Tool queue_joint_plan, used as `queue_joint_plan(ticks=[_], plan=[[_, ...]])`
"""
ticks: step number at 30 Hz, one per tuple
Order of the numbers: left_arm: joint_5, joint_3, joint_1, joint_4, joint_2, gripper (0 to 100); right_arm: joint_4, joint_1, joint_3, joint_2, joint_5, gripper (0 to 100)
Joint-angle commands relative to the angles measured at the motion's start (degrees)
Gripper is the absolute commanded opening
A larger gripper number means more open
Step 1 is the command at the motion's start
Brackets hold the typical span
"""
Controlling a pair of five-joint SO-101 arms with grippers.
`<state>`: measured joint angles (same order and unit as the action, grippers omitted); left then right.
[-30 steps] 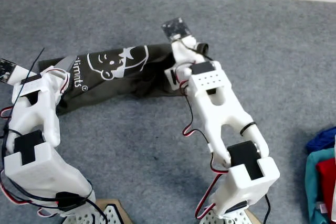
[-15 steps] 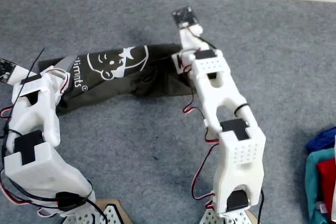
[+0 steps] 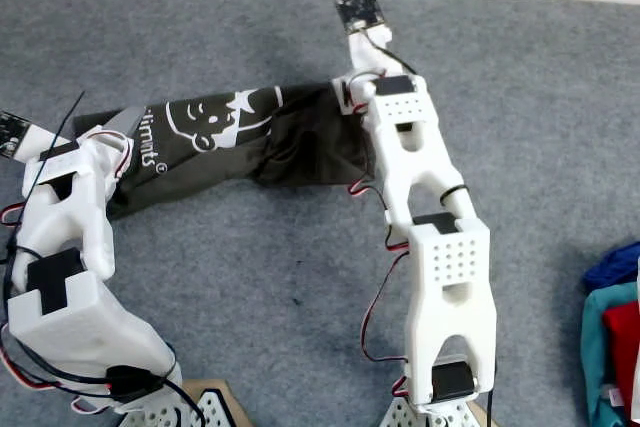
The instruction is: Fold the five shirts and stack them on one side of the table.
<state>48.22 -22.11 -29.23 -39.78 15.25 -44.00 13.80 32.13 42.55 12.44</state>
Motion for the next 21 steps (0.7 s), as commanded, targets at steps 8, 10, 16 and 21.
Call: queue_joint_plan(ticks=[8,10,16,21], plan=[[0.09,0.48,1.19,1.05,0.31,55,-38.29,-0.04,27.21,-2.86,-2.29,2.3],[0.09,0.57,1.19,1.05,0.31,55,-46.73,0.66,31.96,-2.95,-4.40,2.3],[0.09,0.57,1.19,1.05,0.31,55,-57.27,5.58,33.10,-3.47,-4.75,2.3],[0.09,0.66,1.19,1.05,0.31,55,-57.27,10.15,22.73,-6.37,-2.29,2.4]])
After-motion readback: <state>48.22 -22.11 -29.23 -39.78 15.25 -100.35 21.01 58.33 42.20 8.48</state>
